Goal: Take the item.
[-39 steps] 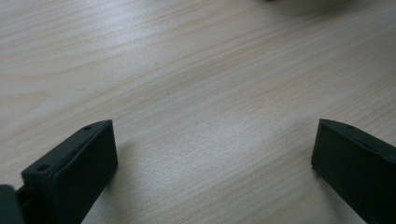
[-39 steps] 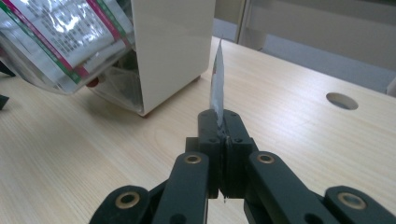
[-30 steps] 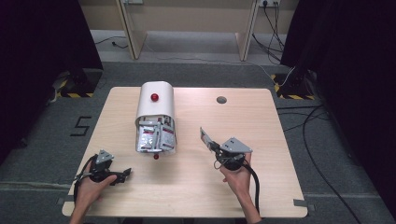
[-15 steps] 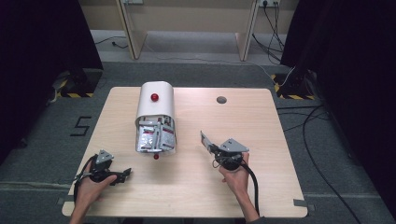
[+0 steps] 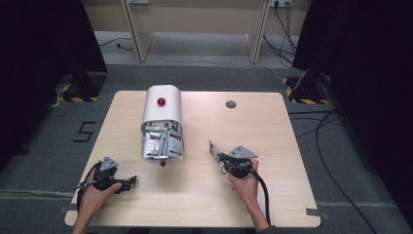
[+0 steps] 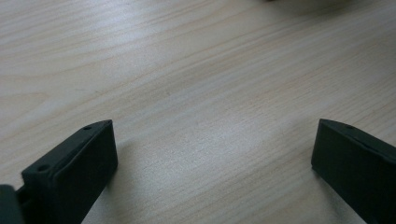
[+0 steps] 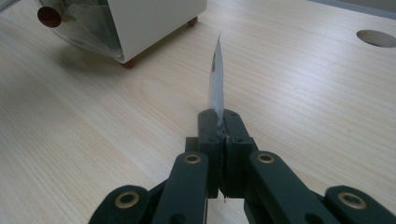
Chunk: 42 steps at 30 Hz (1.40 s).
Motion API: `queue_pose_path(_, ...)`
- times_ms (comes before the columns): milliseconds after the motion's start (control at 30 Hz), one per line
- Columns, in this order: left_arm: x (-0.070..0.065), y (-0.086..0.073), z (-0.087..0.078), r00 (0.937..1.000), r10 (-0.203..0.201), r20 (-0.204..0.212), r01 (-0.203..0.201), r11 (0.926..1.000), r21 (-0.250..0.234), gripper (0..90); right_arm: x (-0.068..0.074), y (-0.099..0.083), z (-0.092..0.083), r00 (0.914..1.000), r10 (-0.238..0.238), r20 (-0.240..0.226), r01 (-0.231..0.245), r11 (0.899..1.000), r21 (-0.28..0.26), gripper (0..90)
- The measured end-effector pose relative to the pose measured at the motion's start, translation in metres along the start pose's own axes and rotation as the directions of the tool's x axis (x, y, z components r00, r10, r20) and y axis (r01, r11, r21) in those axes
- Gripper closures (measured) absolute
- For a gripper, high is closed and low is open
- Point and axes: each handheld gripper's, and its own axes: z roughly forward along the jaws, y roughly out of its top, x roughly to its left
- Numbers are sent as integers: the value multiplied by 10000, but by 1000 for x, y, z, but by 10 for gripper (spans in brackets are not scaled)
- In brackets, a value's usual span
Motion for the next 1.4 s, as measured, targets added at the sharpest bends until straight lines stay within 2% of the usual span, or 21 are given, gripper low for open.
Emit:
queue_pose_path(133,0,0,0,10000,2,1,-2,10000,2,0,-2,-1,0,9998,203,-27,-203,9998,-59,882)
queue_pose_path(367,0,0,0,10000,1,-1,-1,10000,2,0,-5,-2,0,9995,279,115,-280,9996,41,845)
queue_pose_path(500,0,0,0,10000,1,1,-1,10000,0,0,-8,-3,1,9992,289,275,-292,9995,111,810)
queue_pose_path(1100,0,0,0,10000,1,-1,-1,10000,2,0,-19,-8,2,9952,457,864,-485,9983,312,764)
queue_pose_path(1267,0,0,0,10000,-1,3,1,10000,0,0,-20,-10,3,9933,572,1006,-617,9972,418,720)
queue_pose_path(1400,0,0,0,10000,1,1,-1,10000,3,0,-23,-12,5,9905,664,1207,-733,9958,541,648)
